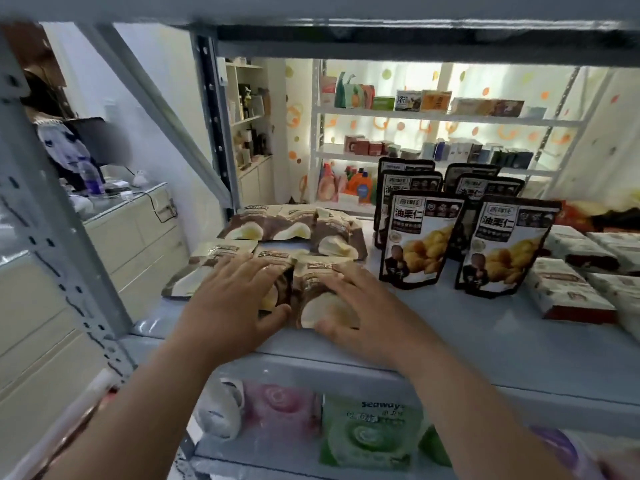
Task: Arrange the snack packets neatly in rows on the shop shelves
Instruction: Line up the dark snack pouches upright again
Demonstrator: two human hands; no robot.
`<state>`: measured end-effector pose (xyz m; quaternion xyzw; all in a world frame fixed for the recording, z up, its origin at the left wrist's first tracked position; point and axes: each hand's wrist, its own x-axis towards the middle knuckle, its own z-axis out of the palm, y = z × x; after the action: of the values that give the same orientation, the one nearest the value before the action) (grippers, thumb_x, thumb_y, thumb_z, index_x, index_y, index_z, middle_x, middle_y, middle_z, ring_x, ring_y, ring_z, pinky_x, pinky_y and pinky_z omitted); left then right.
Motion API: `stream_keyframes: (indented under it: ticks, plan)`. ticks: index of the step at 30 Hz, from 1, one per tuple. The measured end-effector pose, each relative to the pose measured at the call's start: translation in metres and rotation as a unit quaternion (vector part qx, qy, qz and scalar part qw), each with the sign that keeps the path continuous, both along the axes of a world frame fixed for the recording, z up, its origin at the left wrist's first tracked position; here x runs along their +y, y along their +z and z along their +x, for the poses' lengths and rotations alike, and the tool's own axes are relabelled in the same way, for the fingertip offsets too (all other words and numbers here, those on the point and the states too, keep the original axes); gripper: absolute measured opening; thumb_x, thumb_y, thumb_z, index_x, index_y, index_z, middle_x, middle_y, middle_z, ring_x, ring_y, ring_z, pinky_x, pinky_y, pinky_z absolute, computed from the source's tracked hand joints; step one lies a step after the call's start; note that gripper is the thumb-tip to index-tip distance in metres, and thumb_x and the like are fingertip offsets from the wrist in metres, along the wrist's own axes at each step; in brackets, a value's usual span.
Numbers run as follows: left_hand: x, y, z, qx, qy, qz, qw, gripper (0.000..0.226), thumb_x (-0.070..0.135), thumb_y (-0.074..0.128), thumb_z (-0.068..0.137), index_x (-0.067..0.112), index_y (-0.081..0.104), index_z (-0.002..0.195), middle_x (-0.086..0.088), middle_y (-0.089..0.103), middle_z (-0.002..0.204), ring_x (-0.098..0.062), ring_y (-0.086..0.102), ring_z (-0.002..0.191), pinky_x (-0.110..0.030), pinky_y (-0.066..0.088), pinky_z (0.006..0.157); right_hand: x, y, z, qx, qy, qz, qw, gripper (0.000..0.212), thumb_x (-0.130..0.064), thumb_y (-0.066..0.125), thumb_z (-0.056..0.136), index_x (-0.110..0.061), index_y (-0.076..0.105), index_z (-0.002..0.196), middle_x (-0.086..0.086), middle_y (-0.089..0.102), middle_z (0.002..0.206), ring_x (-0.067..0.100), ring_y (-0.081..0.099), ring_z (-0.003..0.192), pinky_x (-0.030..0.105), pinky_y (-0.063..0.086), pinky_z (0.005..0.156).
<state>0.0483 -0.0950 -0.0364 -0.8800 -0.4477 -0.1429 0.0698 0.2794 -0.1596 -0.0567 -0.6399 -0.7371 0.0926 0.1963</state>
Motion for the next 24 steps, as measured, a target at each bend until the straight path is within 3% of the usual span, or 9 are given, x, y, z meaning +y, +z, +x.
stream_keyframes:
  ticks: [4, 8, 12, 15, 17, 20, 24]
  plan:
    - [0.005, -0.011, -0.003, -0.061, -0.03, -0.029, 0.997, 0.065, 0.062, 0.042, 0.08, 0.027, 0.059, 0.132, 0.005, 0.058, 0.134, -0.017, 0.049, 0.126, -0.045, 0.03, 0.115, -0.004, 0.0, 0.001, -0.03, -0.032, 0.0, 0.999, 0.08, -0.089, 0.035, 0.073, -0.057, 0.021, 0.145, -0.028, 0.02, 0.155, -0.001, 0.02, 0.14, 0.027, 0.025, 0.109]
    - [0.01, -0.017, -0.009, -0.073, -0.018, -0.035, 0.997, 0.07, 0.063, 0.034, 0.08, 0.027, 0.056, 0.135, 0.007, 0.058, 0.134, -0.018, 0.051, 0.122, -0.04, 0.029, 0.113, -0.006, 0.004, -0.004, -0.034, -0.058, 0.025, 0.997, 0.067, -0.079, 0.042, 0.078, -0.049, 0.038, 0.138, -0.029, 0.038, 0.136, -0.004, 0.032, 0.128, 0.028, 0.036, 0.103]
    - [0.017, -0.019, -0.011, -0.084, -0.039, -0.041, 0.995, 0.075, 0.063, 0.03, 0.078, 0.024, 0.055, 0.136, 0.004, 0.053, 0.141, -0.02, 0.045, 0.127, -0.038, 0.032, 0.11, -0.006, 0.006, -0.009, -0.028, -0.071, 0.019, 0.997, 0.066, -0.065, 0.047, 0.08, -0.056, 0.027, 0.143, -0.03, 0.03, 0.128, -0.006, 0.027, 0.124, 0.03, 0.035, 0.104]
    - [0.023, -0.024, -0.012, -0.094, -0.06, -0.062, 0.992, 0.079, 0.066, 0.028, 0.078, 0.027, 0.042, 0.145, 0.007, 0.033, 0.156, -0.014, 0.025, 0.144, -0.033, 0.02, 0.117, -0.009, 0.008, -0.012, -0.033, -0.049, -0.001, 0.998, 0.063, -0.055, 0.041, 0.086, -0.061, 0.021, 0.145, -0.027, 0.016, 0.151, -0.001, 0.016, 0.141, 0.03, 0.025, 0.11]
    - [0.025, -0.027, -0.011, -0.107, -0.072, -0.079, 0.988, 0.076, 0.064, 0.033, 0.081, 0.029, 0.034, 0.149, 0.009, 0.026, 0.159, -0.011, 0.019, 0.146, -0.029, 0.015, 0.116, -0.01, 0.008, -0.013, -0.051, -0.039, -0.017, 0.998, 0.06, -0.064, 0.038, 0.088, -0.064, 0.017, 0.144, -0.029, 0.007, 0.157, 0.001, 0.009, 0.144, 0.029, 0.02, 0.11]
    - [0.027, -0.03, -0.012, -0.11, -0.084, -0.082, 0.987, 0.073, 0.06, 0.039, 0.084, 0.029, 0.032, 0.15, 0.011, 0.026, 0.159, -0.01, 0.022, 0.144, -0.028, 0.018, 0.115, -0.011, 0.008, -0.014, -0.054, -0.052, -0.023, 0.997, 0.062, -0.075, 0.04, 0.085, -0.064, 0.02, 0.143, -0.029, 0.011, 0.157, 0.002, 0.015, 0.142, 0.028, 0.022, 0.106]
    - [0.026, -0.029, -0.014, -0.108, -0.093, -0.069, 0.987, 0.072, 0.06, 0.035, 0.082, 0.029, 0.036, 0.147, 0.01, 0.033, 0.155, -0.011, 0.027, 0.141, -0.028, 0.019, 0.115, -0.011, 0.009, -0.015, -0.042, -0.074, 0.001, 0.996, 0.062, -0.065, 0.051, 0.08, -0.055, 0.034, 0.139, -0.031, 0.02, 0.149, -0.011, 0.017, 0.136, 0.019, 0.023, 0.104]
